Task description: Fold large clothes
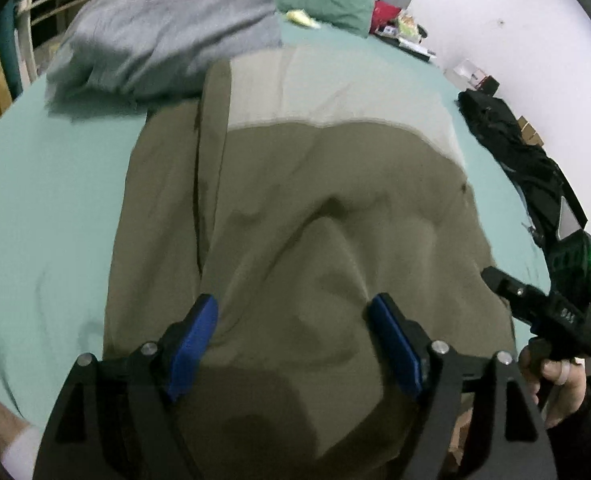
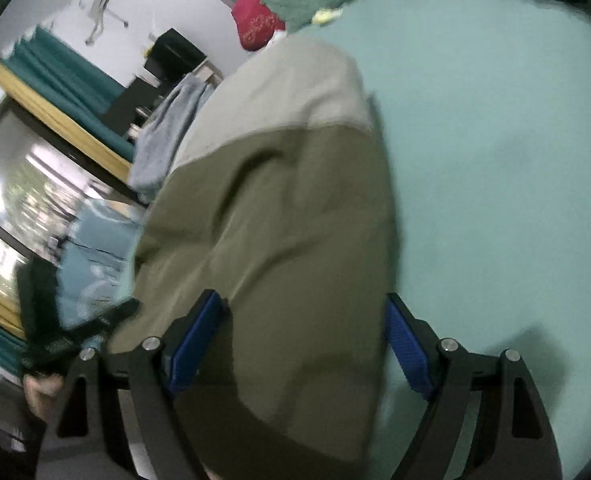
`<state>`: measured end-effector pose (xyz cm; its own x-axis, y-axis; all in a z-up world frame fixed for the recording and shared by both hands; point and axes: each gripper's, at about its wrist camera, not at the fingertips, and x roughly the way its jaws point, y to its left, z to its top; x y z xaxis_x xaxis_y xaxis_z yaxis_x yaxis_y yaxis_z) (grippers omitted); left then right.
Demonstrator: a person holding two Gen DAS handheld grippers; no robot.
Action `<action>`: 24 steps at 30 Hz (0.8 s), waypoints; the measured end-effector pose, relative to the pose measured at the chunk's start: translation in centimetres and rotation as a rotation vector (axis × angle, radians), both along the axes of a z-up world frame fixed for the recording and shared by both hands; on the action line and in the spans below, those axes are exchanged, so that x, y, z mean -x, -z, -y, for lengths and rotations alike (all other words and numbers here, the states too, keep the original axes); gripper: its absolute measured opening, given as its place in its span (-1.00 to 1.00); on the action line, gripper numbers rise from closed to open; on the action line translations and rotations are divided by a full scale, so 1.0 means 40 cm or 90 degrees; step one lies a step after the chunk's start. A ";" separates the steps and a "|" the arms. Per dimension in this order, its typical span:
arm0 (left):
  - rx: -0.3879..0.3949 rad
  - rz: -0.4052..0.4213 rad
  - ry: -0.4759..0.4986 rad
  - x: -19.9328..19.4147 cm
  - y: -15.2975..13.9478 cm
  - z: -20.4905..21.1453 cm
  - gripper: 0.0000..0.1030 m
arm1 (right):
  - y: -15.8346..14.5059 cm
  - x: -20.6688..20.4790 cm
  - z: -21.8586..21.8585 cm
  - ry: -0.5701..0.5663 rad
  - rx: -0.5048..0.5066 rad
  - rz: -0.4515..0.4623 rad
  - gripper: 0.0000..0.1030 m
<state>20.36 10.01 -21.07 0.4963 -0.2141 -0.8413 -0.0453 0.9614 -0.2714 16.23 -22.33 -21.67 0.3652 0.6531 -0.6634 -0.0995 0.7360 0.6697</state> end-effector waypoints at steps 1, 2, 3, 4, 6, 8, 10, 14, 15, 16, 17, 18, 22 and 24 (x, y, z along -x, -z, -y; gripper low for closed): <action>0.003 -0.003 -0.006 0.015 0.006 0.002 0.58 | 0.001 0.009 -0.004 0.003 -0.008 0.006 0.55; 0.009 -0.009 -0.016 0.023 0.021 0.001 0.59 | 0.004 0.012 -0.004 -0.001 -0.019 0.005 0.56; 0.010 -0.010 -0.017 0.026 0.030 0.005 0.59 | 0.008 0.012 0.000 -0.001 -0.035 -0.004 0.53; 0.004 -0.010 -0.013 0.028 0.040 0.013 0.59 | 0.007 0.016 0.010 -0.004 -0.046 -0.012 0.44; -0.024 -0.011 -0.002 0.031 0.051 0.039 0.59 | -0.010 0.024 0.012 -0.017 -0.037 -0.001 -0.20; -0.032 -0.015 0.007 0.033 0.042 0.064 0.56 | -0.047 0.034 -0.006 -0.039 0.004 0.027 -0.42; -0.027 -0.004 0.020 0.042 0.021 0.090 0.55 | -0.089 0.036 -0.014 -0.052 0.036 0.046 -0.49; 0.007 0.026 0.089 0.075 -0.035 0.167 0.55 | -0.163 0.068 0.040 -0.064 0.103 0.083 -0.54; 0.014 0.035 0.105 0.083 -0.049 0.189 0.55 | -0.174 0.074 0.060 -0.063 0.119 0.088 -0.55; 0.016 0.042 0.112 0.089 -0.059 0.203 0.56 | -0.188 0.086 0.086 -0.068 0.142 0.094 -0.55; 0.020 0.051 0.120 0.096 -0.075 0.227 0.58 | -0.200 0.103 0.117 -0.070 0.169 0.104 -0.55; 0.027 0.053 0.123 0.099 -0.083 0.239 0.58 | -0.206 0.119 0.146 -0.071 0.187 0.105 -0.55; 0.049 0.041 0.101 0.086 -0.086 0.259 0.64 | -0.214 0.187 0.258 -0.065 0.246 0.095 -0.55; 0.041 0.023 0.068 0.071 -0.055 0.248 0.70 | -0.189 0.208 0.297 -0.051 0.237 0.073 -0.44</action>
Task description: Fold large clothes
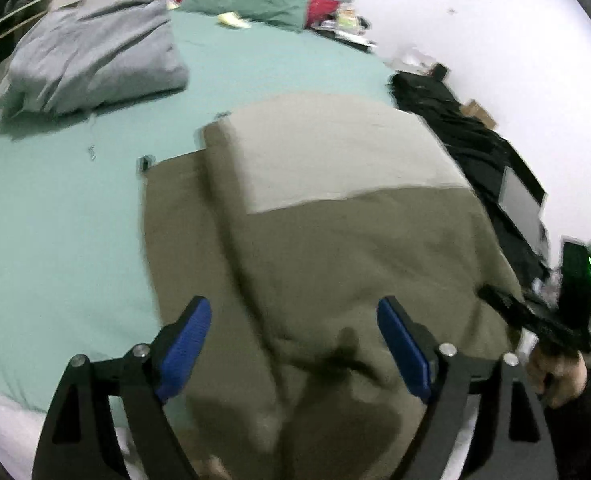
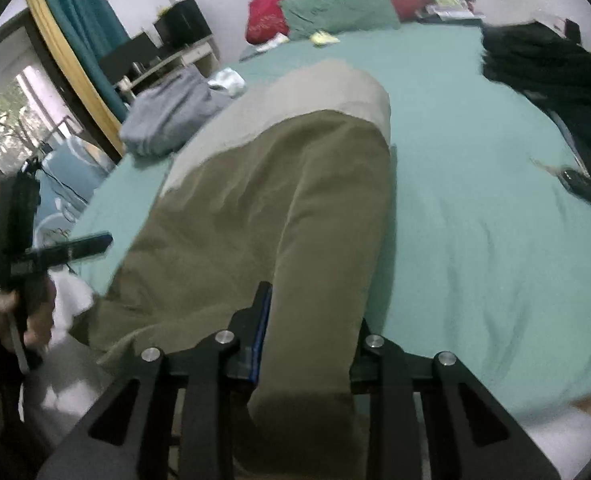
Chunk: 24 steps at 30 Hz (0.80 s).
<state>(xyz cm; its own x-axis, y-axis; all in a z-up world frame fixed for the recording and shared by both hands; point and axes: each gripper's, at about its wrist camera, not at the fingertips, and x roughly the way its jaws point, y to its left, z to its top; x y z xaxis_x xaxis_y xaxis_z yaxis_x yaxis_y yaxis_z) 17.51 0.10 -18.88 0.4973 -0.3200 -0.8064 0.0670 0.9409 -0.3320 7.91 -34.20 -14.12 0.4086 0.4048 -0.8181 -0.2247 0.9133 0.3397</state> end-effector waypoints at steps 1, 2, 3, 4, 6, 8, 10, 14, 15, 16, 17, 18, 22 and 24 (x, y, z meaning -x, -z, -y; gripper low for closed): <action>-0.005 -0.010 -0.016 -0.002 0.015 -0.012 0.72 | 0.016 0.011 0.023 0.006 -0.006 -0.007 -0.38; -0.014 -0.028 -0.045 -0.009 0.041 -0.029 0.73 | 0.028 0.016 0.037 0.015 -0.008 -0.010 -0.22; -0.016 -0.038 -0.063 -0.010 0.057 -0.042 0.74 | 0.034 0.019 0.044 0.023 -0.008 -0.010 0.00; -0.015 -0.046 -0.079 -0.008 0.075 -0.064 0.76 | 0.035 0.023 0.053 0.029 -0.003 -0.004 0.09; -0.006 -0.053 -0.106 -0.012 0.097 -0.097 0.82 | 0.024 0.017 0.048 0.030 0.012 0.015 0.28; 0.003 -0.057 -0.131 -0.021 0.115 -0.128 0.90 | -0.001 0.010 0.044 0.029 0.026 0.041 0.32; 0.043 -0.070 -0.144 -0.034 0.137 -0.161 0.92 | -0.024 -0.011 0.054 0.030 0.014 0.069 0.39; 0.137 -0.089 -0.111 -0.075 0.171 -0.160 0.99 | -0.027 -0.094 0.068 0.030 -0.006 0.075 0.40; 0.144 -0.078 -0.098 -0.087 0.168 -0.149 0.99 | -0.016 -0.121 0.066 0.028 -0.010 0.069 0.40; 0.157 -0.073 -0.088 -0.097 0.167 -0.142 0.99 | -0.010 -0.143 0.064 0.026 -0.015 0.062 0.40; 0.181 -0.067 -0.074 -0.108 0.166 -0.136 0.99 | 0.002 -0.163 0.058 0.028 -0.014 0.053 0.40; 0.204 -0.061 -0.056 -0.117 0.163 -0.127 0.99 | 0.019 -0.186 0.048 0.032 -0.009 0.043 0.40; 0.233 -0.075 0.026 -0.158 0.161 -0.049 0.99 | 0.069 -0.236 0.024 0.033 -0.009 0.019 0.46; 0.174 -0.089 0.050 -0.182 0.169 -0.003 0.99 | 0.080 -0.240 0.033 0.038 -0.028 0.014 0.52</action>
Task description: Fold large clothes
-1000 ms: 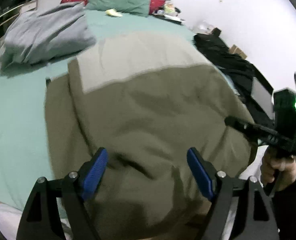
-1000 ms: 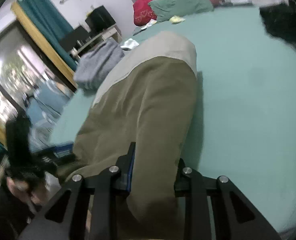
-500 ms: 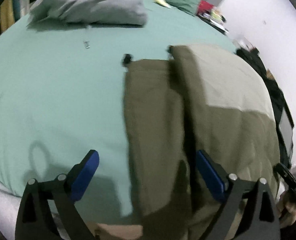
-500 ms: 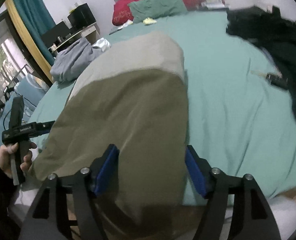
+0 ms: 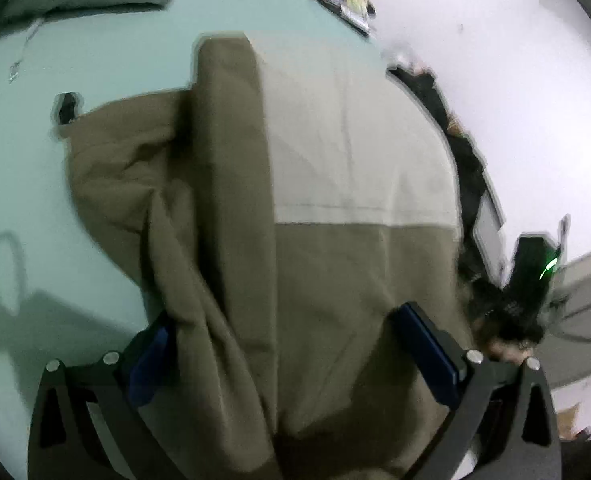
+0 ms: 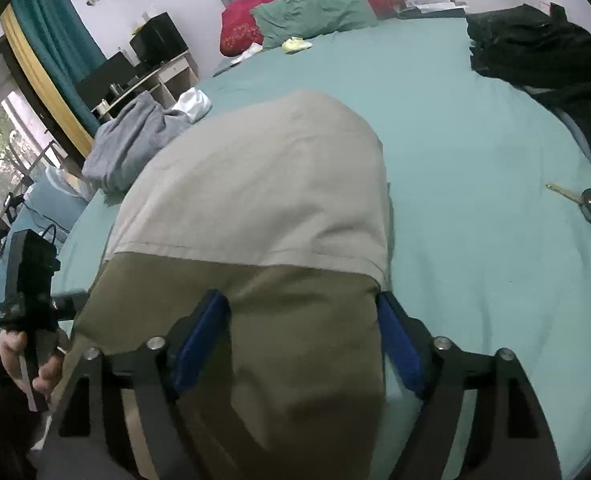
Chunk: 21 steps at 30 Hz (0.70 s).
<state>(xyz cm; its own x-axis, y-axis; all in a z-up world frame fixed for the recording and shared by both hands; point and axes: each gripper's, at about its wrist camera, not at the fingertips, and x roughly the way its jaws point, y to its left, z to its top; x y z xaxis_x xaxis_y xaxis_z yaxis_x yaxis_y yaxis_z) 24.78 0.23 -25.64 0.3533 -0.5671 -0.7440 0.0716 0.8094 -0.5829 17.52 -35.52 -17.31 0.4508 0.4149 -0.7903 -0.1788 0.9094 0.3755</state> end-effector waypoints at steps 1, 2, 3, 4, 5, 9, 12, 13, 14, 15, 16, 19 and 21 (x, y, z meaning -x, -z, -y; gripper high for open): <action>-0.008 -0.001 -0.001 -0.008 -0.001 0.006 1.00 | 0.007 0.000 0.006 0.003 -0.011 -0.003 0.52; -0.008 -0.005 -0.003 -0.015 -0.002 0.006 1.00 | 0.014 0.001 0.015 0.008 -0.029 -0.009 0.52; -0.010 -0.010 -0.004 -0.025 -0.006 0.005 1.00 | 0.021 0.005 0.022 0.010 -0.041 -0.014 0.52; -0.016 -0.008 -0.013 -0.025 -0.012 -0.002 0.99 | 0.027 0.009 0.028 0.010 -0.058 -0.019 0.52; -0.029 0.001 -0.026 -0.017 -0.021 -0.012 0.99 | 0.032 0.010 0.024 0.009 -0.066 -0.020 0.52; -0.068 0.014 -0.037 -0.009 -0.017 -0.030 0.99 | 0.059 0.019 0.044 0.005 -0.125 -0.030 0.54; -0.047 0.011 -0.035 -0.020 -0.003 -0.001 0.99 | 0.071 0.012 0.035 -0.011 -0.151 -0.040 0.54; -0.030 0.011 -0.024 -0.019 -0.001 0.008 0.99 | 0.072 0.010 0.031 -0.018 -0.157 -0.042 0.54; 0.008 0.004 0.000 -0.026 0.004 0.030 0.99 | 0.072 0.011 0.027 -0.025 -0.165 -0.042 0.55; 0.010 0.005 0.006 -0.025 0.007 0.049 0.99 | 0.074 0.012 0.029 -0.028 -0.176 -0.043 0.55; -0.008 0.015 0.014 -0.023 0.002 0.073 0.99 | 0.079 0.014 0.031 -0.028 -0.194 -0.045 0.54; -0.032 0.032 0.048 -0.020 0.001 0.140 0.94 | 0.078 0.021 0.017 -0.039 -0.196 -0.038 0.45; -0.029 0.033 0.051 -0.025 0.004 0.155 0.75 | 0.070 0.032 0.001 -0.034 -0.166 -0.023 0.19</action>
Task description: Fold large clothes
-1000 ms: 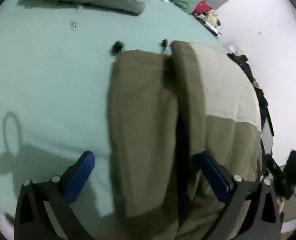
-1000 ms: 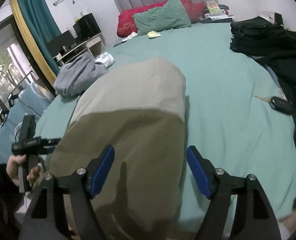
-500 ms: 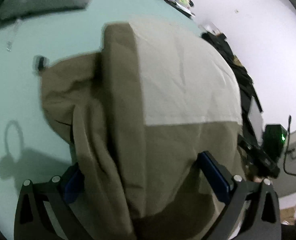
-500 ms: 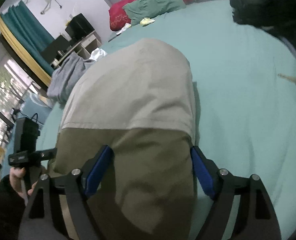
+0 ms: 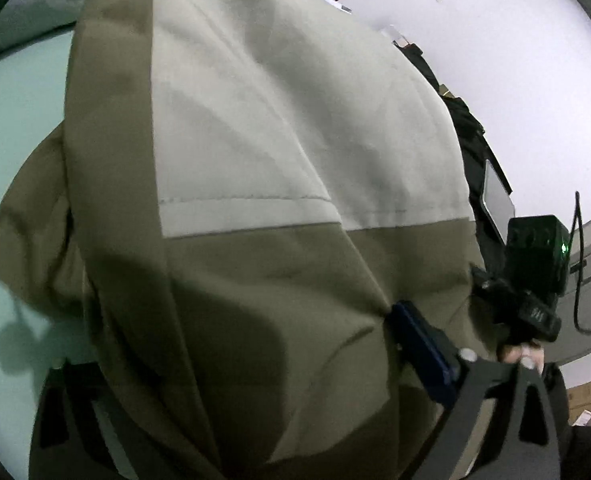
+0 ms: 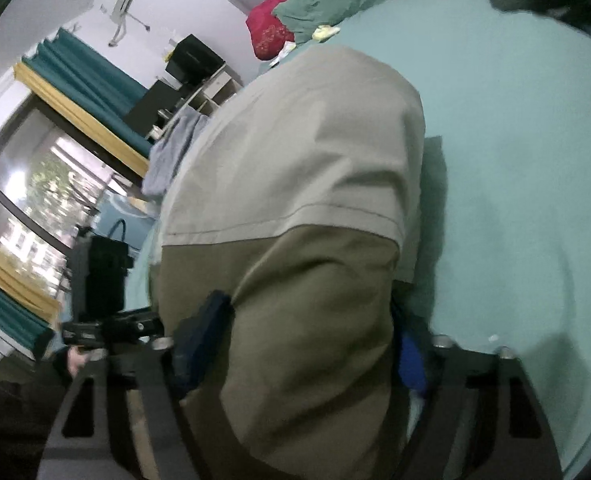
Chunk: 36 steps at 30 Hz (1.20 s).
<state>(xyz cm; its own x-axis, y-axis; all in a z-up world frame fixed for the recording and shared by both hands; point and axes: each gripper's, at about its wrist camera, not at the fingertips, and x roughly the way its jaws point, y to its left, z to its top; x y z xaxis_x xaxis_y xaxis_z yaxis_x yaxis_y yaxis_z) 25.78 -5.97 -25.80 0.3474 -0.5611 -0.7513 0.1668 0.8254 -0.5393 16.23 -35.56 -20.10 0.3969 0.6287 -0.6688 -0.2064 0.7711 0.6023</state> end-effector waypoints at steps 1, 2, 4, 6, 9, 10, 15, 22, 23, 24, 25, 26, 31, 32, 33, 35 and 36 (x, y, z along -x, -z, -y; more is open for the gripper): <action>-0.005 0.001 0.000 0.005 0.000 -0.002 0.57 | -0.007 0.006 -0.010 0.002 0.020 0.011 0.13; -0.012 0.004 0.000 0.008 -0.003 0.002 0.39 | -0.014 0.011 -0.018 0.002 0.034 0.019 0.03; -0.021 0.018 -0.003 0.017 -0.013 0.006 0.01 | -0.031 0.018 -0.034 0.003 0.055 0.040 -0.11; -0.057 0.052 -0.018 0.037 -0.036 0.023 -0.23 | -0.055 0.026 -0.052 0.003 0.072 0.065 -0.21; -0.110 0.100 -0.022 0.059 -0.066 0.059 -0.40 | -0.089 0.046 -0.065 0.008 0.090 0.099 -0.31; -0.109 0.106 -0.026 0.065 -0.074 0.063 -0.44 | -0.100 0.053 -0.067 0.009 0.094 0.108 -0.33; -0.097 0.136 -0.035 0.095 -0.120 0.063 -0.53 | -0.162 0.093 -0.083 0.009 0.097 0.155 -0.44; -0.108 0.214 -0.034 0.143 -0.231 0.006 -0.54 | -0.275 0.137 -0.100 0.021 0.087 0.228 -0.46; -0.111 0.227 -0.036 0.149 -0.252 0.000 -0.54 | -0.294 0.141 -0.105 0.025 0.086 0.238 -0.46; -0.113 0.238 -0.037 0.155 -0.276 -0.017 -0.54 | -0.308 0.141 -0.109 0.027 0.084 0.246 -0.46; -0.115 0.249 -0.039 0.166 -0.299 -0.024 -0.54 | -0.326 0.145 -0.117 0.029 0.083 0.256 -0.46; -0.116 0.261 -0.039 0.173 -0.318 -0.030 -0.54 | -0.346 0.147 -0.124 0.031 0.082 0.266 -0.46; -0.120 0.304 -0.046 0.213 -0.397 -0.080 -0.54 | -0.433 0.152 -0.157 0.032 0.091 0.311 -0.46; -0.118 0.311 -0.048 0.220 -0.407 -0.088 -0.54 | -0.451 0.154 -0.167 0.030 0.094 0.320 -0.46; -0.116 0.320 -0.052 0.228 -0.423 -0.103 -0.54 | -0.466 0.153 -0.175 0.028 0.096 0.327 -0.46; -0.115 0.334 -0.058 0.259 -0.442 -0.129 -0.54 | -0.494 0.155 -0.195 0.023 0.099 0.343 -0.46; -0.116 0.341 -0.060 0.266 -0.454 -0.140 -0.54 | -0.507 0.155 -0.206 0.020 0.099 0.349 -0.46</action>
<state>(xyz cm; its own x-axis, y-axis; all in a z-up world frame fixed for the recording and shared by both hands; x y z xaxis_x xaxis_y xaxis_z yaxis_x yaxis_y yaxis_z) 15.13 -0.37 -7.65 0.7487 -0.3871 -0.5381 0.2984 0.9217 -0.2479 10.02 -27.34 0.19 0.7293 0.5211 -0.4434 -0.4320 0.8532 0.2922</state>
